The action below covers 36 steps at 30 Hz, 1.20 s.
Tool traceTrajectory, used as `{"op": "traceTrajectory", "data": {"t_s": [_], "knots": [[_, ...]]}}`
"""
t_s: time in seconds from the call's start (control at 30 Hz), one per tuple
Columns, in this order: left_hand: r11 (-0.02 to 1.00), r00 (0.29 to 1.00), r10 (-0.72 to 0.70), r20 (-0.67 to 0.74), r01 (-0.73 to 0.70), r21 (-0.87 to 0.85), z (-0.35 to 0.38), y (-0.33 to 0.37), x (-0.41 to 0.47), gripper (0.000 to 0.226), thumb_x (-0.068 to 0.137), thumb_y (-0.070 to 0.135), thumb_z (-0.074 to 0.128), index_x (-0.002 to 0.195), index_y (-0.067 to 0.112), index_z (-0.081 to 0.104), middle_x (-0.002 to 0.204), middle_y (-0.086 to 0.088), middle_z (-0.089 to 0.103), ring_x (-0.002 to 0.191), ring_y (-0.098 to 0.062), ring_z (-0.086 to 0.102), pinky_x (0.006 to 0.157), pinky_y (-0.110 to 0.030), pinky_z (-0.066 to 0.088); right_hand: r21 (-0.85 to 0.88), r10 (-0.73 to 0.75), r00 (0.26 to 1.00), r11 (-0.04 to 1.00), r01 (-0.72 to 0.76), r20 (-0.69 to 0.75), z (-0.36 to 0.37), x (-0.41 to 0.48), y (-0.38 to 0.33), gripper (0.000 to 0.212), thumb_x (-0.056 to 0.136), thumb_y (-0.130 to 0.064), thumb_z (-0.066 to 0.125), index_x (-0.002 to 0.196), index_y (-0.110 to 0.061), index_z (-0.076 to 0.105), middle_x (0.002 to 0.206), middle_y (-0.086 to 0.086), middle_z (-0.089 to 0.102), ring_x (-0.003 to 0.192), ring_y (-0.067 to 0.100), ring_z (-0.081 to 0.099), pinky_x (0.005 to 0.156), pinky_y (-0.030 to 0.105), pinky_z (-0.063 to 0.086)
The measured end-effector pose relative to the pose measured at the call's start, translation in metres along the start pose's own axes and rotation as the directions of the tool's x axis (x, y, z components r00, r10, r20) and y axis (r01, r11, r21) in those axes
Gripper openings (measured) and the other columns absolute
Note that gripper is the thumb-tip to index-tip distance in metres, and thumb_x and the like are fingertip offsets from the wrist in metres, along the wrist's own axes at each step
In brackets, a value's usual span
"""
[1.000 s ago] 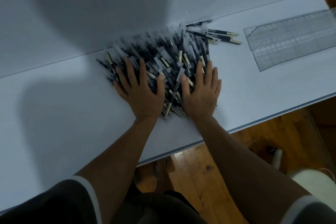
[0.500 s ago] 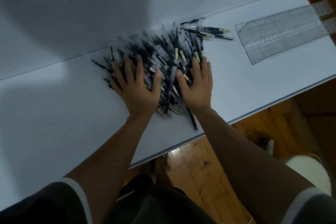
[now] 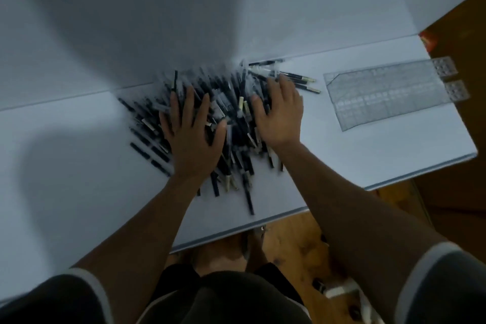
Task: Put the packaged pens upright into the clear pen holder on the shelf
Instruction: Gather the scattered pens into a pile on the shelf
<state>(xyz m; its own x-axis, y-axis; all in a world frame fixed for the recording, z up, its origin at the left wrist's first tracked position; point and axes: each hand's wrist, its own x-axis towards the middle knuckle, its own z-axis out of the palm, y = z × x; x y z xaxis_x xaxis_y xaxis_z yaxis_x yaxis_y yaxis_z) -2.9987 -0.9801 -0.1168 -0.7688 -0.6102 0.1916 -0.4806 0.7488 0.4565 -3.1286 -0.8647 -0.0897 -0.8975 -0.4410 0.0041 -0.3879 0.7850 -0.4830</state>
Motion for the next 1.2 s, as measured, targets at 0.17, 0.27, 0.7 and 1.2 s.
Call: {"op": "traceTrajectory", "data": {"t_s": [0.17,0.27,0.7,1.2], "knots": [[0.978,0.97,-0.179,-0.167,0.194,0.076,-0.013,-0.004,-0.013,0.065,0.094,0.056,0.042,0.147,0.018,0.039,0.158,-0.01,0.025,0.147,-0.034,0.014,0.117,-0.053,0.004,-0.149,-0.114,0.976,0.979,0.143,0.187,-0.013,0.059,0.023,0.057,0.1,-0.053,0.031,0.15,-0.025,0.033,0.163,0.006,0.014,0.151,0.028,0.003,0.119,0.052,0.0],[0.836,0.833,-0.548,-0.072,0.544,-0.068,-0.015,-0.007,-0.031,0.077,0.09,0.066,0.039,0.153,0.024,0.024,0.162,-0.009,0.004,0.149,-0.03,-0.001,0.119,-0.05,0.0,-0.185,-0.161,0.94,0.957,0.223,0.302,-0.007,0.082,0.04,0.064,0.097,-0.061,0.026,0.148,-0.023,0.036,0.16,0.006,0.024,0.15,0.028,0.008,0.12,0.053,0.004],[0.83,0.858,-0.514,-0.007,0.495,-0.255,0.003,0.014,-0.021,0.074,0.088,0.065,0.044,0.152,0.032,0.024,0.162,-0.007,0.002,0.149,-0.025,-0.006,0.12,-0.051,0.001,-0.194,-0.233,0.958,0.945,0.264,0.169,-0.005,0.085,0.058,0.064,0.092,-0.062,0.031,0.12,-0.014,0.064,0.119,0.014,0.055,0.116,0.034,0.046,0.105,0.048,0.035],[0.905,0.929,-0.37,-0.001,0.36,-0.225,0.015,0.021,-0.022,0.078,0.087,0.069,0.042,0.151,0.027,0.03,0.161,-0.004,0.014,0.149,-0.031,0.003,0.119,-0.054,0.004,0.455,-0.154,0.986,0.875,0.165,-0.061,0.001,0.0,0.041,0.02,0.099,-0.024,0.052,0.1,-0.006,0.062,0.083,-0.004,0.063,0.074,0.009,0.057,0.069,0.036,0.05]]}}
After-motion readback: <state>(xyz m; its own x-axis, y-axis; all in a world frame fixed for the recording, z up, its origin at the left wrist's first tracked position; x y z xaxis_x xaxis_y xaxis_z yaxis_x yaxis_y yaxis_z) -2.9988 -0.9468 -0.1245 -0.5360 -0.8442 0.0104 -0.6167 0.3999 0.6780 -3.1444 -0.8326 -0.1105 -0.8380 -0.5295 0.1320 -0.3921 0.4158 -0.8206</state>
